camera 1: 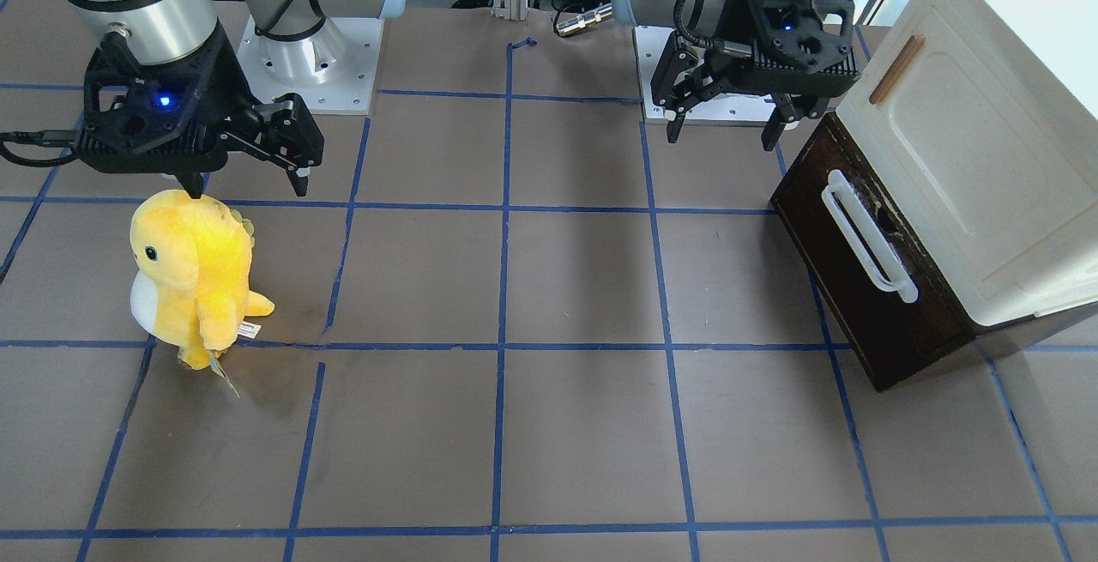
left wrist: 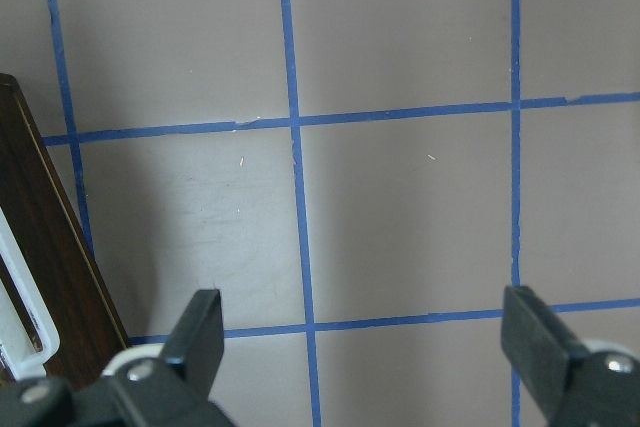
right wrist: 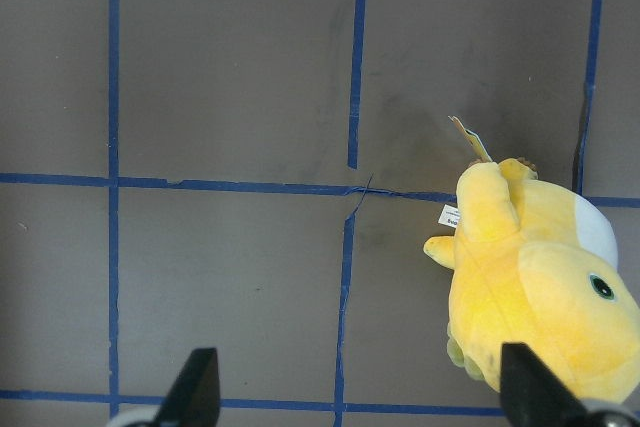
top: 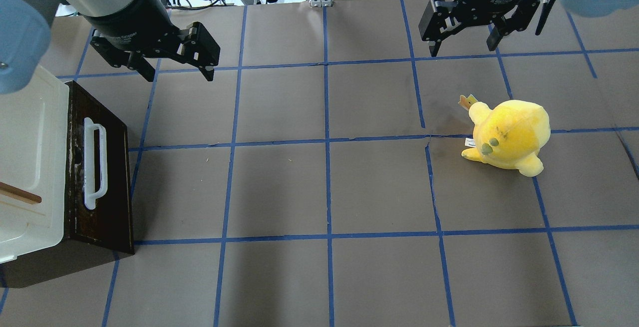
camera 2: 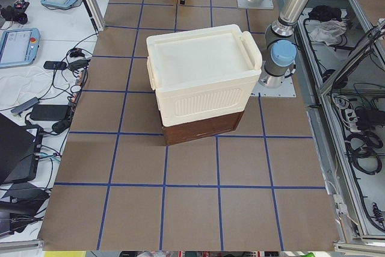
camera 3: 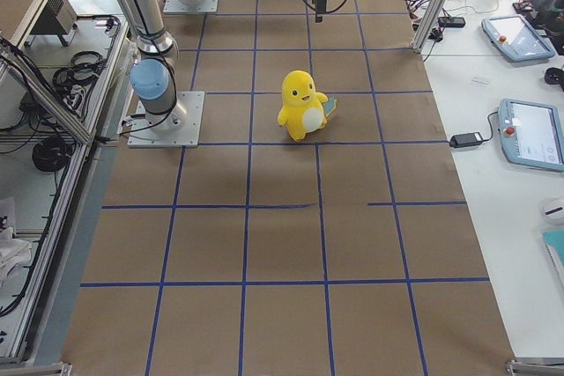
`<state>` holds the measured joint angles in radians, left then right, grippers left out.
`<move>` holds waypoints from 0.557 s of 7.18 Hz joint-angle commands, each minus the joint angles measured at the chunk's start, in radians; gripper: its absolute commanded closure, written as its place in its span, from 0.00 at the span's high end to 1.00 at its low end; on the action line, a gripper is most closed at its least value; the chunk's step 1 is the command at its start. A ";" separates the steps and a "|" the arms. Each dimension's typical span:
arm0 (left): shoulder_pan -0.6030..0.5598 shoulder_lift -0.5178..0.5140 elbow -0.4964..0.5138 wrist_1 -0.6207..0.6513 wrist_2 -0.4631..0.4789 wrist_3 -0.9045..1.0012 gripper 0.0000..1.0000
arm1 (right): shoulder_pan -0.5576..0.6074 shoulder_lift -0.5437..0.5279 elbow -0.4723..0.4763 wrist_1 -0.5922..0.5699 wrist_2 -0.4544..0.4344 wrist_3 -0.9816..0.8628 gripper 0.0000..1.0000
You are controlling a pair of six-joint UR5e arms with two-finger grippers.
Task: Pull drawer sideways
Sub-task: 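Move the left gripper toward the white handle of the wooden drawer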
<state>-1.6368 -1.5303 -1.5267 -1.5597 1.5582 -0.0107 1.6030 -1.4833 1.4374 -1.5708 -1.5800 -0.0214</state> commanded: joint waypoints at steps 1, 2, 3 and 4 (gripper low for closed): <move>0.000 0.007 -0.003 -0.002 0.003 0.000 1.00 | 0.000 0.000 0.000 0.000 0.000 0.000 1.00; 0.000 0.007 -0.004 -0.003 0.003 0.000 1.00 | 0.000 0.000 0.000 0.000 0.000 0.000 1.00; 0.000 0.006 -0.009 -0.005 0.005 -0.002 1.00 | 0.000 0.000 0.000 0.000 0.000 0.000 1.00; 0.000 -0.004 -0.023 -0.002 0.037 -0.008 1.00 | 0.000 0.000 0.000 0.000 0.000 0.000 1.00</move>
<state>-1.6368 -1.5266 -1.5371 -1.5632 1.5703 -0.0132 1.6030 -1.4834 1.4373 -1.5708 -1.5800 -0.0215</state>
